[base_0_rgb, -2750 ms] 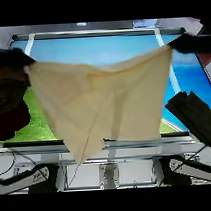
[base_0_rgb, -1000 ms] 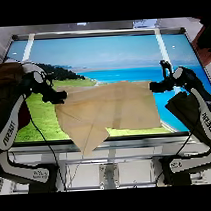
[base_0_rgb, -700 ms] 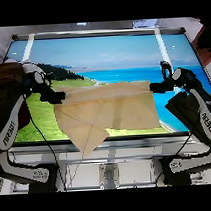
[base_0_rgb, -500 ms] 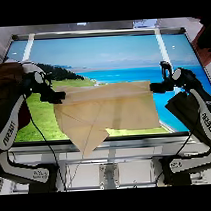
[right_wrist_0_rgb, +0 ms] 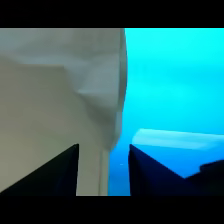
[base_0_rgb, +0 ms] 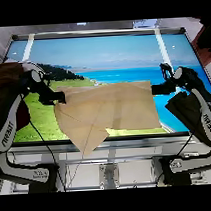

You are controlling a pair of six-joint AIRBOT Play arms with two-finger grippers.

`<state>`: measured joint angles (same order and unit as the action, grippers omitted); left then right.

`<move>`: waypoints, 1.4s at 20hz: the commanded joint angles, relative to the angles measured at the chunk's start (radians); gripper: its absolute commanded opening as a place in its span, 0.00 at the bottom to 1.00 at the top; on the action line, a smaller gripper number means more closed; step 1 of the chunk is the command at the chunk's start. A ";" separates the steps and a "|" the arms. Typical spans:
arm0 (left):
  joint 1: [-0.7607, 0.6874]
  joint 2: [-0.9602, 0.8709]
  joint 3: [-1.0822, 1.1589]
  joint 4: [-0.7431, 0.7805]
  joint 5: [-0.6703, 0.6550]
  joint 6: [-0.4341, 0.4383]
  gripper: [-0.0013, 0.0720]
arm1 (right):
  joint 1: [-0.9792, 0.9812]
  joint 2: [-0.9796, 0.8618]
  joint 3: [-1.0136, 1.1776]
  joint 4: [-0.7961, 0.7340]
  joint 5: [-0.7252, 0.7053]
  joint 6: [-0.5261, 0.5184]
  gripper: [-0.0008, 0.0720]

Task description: Fold the shirts.

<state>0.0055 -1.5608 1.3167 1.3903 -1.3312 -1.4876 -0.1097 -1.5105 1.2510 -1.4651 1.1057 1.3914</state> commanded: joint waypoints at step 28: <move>-0.045 0.576 -0.996 -0.526 0.389 -0.024 0.75 | -0.221 0.282 0.028 0.330 0.178 -0.109 0.54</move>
<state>-0.0010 -0.9287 0.3241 0.9211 -0.9882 -1.5391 -0.3298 -1.2293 1.2793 -1.1595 1.2819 1.2823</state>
